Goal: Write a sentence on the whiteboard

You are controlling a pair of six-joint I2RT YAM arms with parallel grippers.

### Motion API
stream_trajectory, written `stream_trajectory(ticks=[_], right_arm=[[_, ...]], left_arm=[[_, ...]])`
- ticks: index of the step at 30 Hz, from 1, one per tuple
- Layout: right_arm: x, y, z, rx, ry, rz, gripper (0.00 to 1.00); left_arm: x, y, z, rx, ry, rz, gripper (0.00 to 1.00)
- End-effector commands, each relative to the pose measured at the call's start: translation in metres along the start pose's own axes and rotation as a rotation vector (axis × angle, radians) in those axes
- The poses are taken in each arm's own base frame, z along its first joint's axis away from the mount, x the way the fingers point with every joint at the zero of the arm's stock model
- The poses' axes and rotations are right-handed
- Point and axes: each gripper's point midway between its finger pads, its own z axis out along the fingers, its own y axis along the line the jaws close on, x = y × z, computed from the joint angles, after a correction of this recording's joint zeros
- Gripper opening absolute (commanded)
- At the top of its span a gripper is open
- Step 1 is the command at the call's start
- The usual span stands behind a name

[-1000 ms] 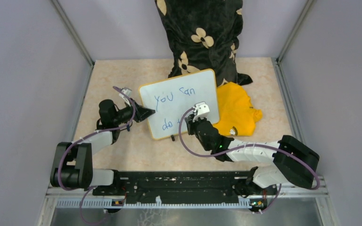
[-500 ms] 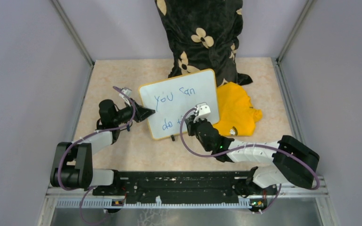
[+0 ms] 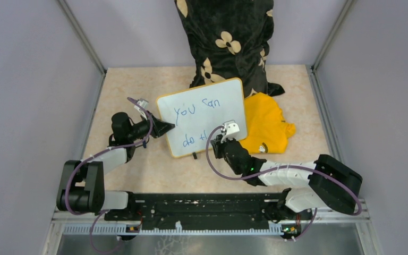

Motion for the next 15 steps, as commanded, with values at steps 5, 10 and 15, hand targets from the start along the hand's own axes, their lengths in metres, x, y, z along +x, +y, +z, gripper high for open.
stream_trajectory(ticks=[5, 10, 15], right_arm=[[0.003, -0.006, -0.003, 0.015, 0.007, 0.018, 0.00], [-0.009, -0.003, 0.000, 0.015, -0.016, 0.012, 0.00], [-0.024, 0.002, 0.004, 0.014, -0.048, 0.002, 0.00]], left_arm=[[0.008, 0.023, 0.002, -0.101, 0.016, 0.038, 0.00], [0.009, 0.023, 0.002, -0.102, 0.019, 0.039, 0.00], [0.009, 0.023, 0.002, -0.103, 0.019, 0.039, 0.00]])
